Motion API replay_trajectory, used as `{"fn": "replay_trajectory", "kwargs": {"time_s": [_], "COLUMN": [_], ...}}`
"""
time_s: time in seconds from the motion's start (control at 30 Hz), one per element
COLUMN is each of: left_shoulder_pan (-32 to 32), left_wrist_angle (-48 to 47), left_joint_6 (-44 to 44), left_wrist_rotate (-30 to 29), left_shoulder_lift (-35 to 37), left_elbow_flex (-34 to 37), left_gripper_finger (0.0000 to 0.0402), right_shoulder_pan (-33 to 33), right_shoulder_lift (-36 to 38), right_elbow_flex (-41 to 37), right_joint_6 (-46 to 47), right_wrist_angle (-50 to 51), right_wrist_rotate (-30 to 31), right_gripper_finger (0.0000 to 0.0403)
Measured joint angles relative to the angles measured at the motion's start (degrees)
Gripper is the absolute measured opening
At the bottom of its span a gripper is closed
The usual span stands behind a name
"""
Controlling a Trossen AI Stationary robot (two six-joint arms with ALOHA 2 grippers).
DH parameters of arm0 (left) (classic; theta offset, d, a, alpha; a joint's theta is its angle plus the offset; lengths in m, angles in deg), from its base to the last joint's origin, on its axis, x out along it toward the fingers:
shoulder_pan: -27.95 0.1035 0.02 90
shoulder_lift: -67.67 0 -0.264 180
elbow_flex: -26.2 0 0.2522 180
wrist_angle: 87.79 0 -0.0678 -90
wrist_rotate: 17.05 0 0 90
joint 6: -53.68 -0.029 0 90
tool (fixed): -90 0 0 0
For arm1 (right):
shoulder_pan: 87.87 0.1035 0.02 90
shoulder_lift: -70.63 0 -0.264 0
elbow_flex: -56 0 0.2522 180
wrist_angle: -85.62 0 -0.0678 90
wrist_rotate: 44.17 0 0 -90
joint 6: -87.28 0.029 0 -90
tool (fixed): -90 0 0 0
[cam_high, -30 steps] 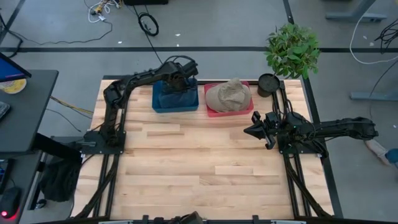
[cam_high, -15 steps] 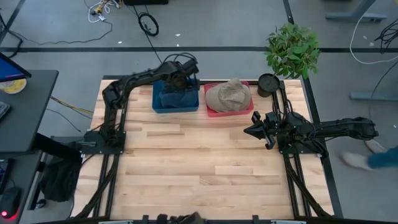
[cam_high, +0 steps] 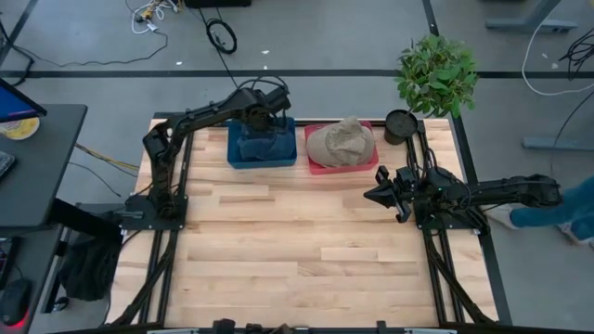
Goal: Pick & Place hat
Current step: Put the blue cap into the blue bin
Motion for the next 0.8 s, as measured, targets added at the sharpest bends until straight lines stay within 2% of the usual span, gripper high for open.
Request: {"fn": "replay_trajectory", "kwargs": {"time_s": [0.03, 0.13, 0.4, 0.63, 0.8], "left_shoulder_pan": [0.02, 0.37, 3.85, 3.23, 1.8], "left_wrist_angle": [0.26, 0.21, 1.91, 10.93, 17.01], "left_joint_6": [-1.64, -5.27, -6.53, -6.66, -3.31], "left_wrist_rotate": [-0.3, -3.56, -4.47, 2.54, 3.52], "left_shoulder_lift": [0.0, -0.17, -0.26, -0.31, -0.02], "left_elbow_flex": [0.0, 0.0, 5.85, 17.94, 24.08], "left_gripper_finger": [0.0023, 0.0007, 0.0002, 0.0002, 0.0002], "right_shoulder_pan": [0.0, -0.01, -0.01, -0.01, 0.01], "right_shoulder_lift": [0.0, 0.01, -0.01, 0.01, -0.01], "right_elbow_flex": [0.0, 0.0, 0.0, 0.0, 0.0], "right_joint_6": [0.0, 0.0, 0.0, 0.0, 0.0], "right_wrist_angle": [0.0, -0.02, 0.0, 0.0, 0.0], "right_wrist_rotate": [0.0, -0.01, -0.01, 0.01, -0.01], "right_gripper_finger": [0.0011, 0.0011, 0.0011, 0.0011, 0.0011]}}
